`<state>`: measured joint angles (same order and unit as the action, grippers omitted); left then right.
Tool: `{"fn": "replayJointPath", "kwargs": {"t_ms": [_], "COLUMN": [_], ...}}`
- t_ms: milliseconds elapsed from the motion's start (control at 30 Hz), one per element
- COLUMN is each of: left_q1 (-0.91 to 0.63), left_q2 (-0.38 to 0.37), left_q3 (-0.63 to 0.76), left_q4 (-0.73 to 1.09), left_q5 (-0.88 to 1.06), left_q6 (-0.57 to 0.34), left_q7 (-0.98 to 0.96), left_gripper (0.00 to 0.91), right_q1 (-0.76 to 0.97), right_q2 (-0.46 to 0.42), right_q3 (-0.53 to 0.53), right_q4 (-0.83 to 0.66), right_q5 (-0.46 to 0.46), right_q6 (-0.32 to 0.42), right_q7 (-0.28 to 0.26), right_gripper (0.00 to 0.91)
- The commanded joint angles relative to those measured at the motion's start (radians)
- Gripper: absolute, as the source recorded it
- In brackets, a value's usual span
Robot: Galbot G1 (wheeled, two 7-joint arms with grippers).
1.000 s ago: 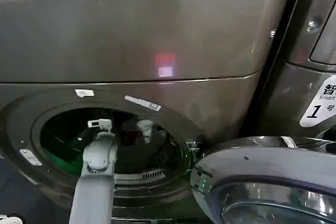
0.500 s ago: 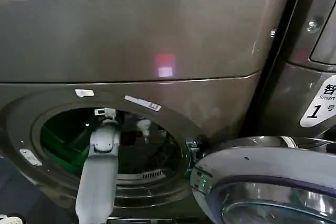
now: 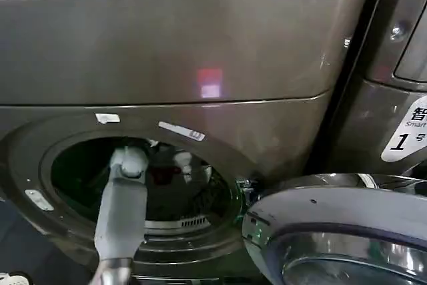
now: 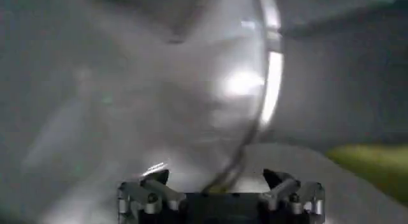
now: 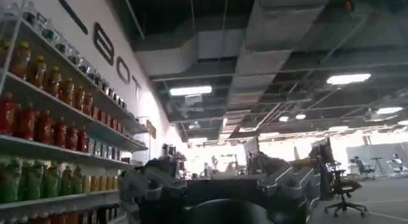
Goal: Grasp the clothes from the dryer.
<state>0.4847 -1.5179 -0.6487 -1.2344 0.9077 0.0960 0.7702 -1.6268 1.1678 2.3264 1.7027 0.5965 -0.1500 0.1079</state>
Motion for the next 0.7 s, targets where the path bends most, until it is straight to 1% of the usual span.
{"fn": "replayJointPath", "kwargs": {"t_ms": [33, 133, 267, 433, 700], "left_q1": [-0.152, -0.177, -0.209, -0.243, -0.264], "left_q2": [0.011, 0.024, 0.029, 0.037, 0.052], "left_q3": [-0.018, -0.008, -0.001, 0.035, 0.055], "left_q4": [0.156, 0.208, 0.241, 0.281, 0.331], "left_q5": [0.593, 0.566, 0.577, 0.585, 0.564], "left_q6": [-0.421, -0.43, -0.437, -0.428, -0.395], "left_q7": [0.549, 0.577, 0.577, 0.577, 0.576], "left_gripper": [0.907, 0.907, 0.907, 0.907, 0.907], "right_q1": [-0.002, -0.003, -0.002, 0.002, -0.008], "right_q2": [-0.004, -0.006, -0.004, -0.001, 0.0], "right_q3": [-0.005, -0.004, -0.006, -0.011, -0.01], "right_q4": [0.007, 0.005, 0.005, 0.006, 0.002], "right_q5": [-0.002, -0.001, -0.002, -0.004, -0.004], "right_q6": [-0.001, -0.001, -0.002, -0.002, -0.001], "right_q7": [-0.001, -0.002, -0.005, -0.005, -0.007], "right_gripper": [0.907, 0.907, 0.907, 0.907, 0.907]}}
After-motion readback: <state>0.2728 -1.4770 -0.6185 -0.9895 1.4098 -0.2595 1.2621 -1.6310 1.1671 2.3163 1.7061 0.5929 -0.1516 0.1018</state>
